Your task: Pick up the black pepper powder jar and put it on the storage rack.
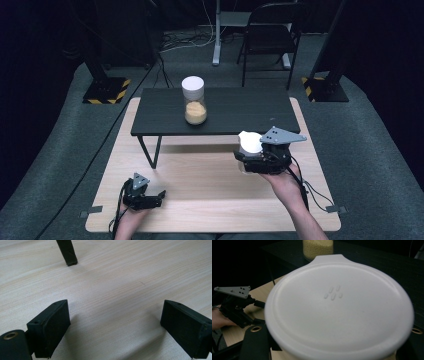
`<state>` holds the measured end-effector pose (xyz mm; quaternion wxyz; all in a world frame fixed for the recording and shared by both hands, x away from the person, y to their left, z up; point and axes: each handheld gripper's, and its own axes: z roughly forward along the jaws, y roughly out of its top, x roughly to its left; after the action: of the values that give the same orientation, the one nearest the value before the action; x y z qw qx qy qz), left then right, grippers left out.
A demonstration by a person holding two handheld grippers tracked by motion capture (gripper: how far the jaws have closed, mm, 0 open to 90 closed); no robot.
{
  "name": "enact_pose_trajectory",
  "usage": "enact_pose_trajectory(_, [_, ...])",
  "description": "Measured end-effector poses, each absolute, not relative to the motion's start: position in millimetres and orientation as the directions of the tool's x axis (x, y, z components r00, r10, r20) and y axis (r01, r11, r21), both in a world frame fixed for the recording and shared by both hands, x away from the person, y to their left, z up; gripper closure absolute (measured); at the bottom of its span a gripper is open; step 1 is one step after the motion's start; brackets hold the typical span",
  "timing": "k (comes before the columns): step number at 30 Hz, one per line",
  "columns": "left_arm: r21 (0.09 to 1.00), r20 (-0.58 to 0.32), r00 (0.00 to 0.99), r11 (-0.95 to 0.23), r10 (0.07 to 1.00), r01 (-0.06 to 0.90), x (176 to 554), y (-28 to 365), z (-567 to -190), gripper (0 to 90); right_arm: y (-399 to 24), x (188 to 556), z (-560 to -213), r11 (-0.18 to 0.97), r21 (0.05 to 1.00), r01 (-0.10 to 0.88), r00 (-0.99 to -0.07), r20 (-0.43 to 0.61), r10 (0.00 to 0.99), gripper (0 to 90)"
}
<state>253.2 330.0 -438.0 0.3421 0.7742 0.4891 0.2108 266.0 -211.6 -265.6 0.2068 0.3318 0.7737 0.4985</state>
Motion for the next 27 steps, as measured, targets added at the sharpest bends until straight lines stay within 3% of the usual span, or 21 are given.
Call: enact_pose_trajectory(27, [0.736, -0.009, 0.434, -0.287, 0.901, 0.613, 253.3, 329.9, -438.1, 7.8, -201.7, 288.8, -217.5, 0.280, 0.923, 0.263, -0.673, -0.032, 0.739, 28.6])
